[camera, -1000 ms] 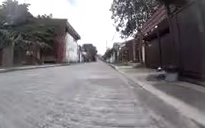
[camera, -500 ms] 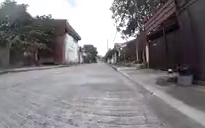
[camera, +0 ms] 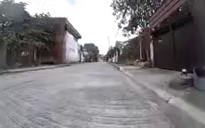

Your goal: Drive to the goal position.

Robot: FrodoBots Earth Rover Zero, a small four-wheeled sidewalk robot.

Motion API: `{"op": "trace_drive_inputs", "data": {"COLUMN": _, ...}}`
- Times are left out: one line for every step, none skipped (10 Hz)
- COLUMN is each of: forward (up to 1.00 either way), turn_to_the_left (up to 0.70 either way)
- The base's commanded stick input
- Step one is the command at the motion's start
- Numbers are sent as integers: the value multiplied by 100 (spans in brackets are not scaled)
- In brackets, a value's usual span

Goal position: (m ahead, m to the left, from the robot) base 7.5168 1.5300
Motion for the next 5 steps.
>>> {"op": "trace_drive_inputs", "data": {"forward": 100, "turn_to_the_left": 0}}
{"op": "trace_drive_inputs", "data": {"forward": 100, "turn_to_the_left": 0}}
{"op": "trace_drive_inputs", "data": {"forward": 100, "turn_to_the_left": 0}}
{"op": "trace_drive_inputs", "data": {"forward": 100, "turn_to_the_left": 0}}
{"op": "trace_drive_inputs", "data": {"forward": 100, "turn_to_the_left": 0}}
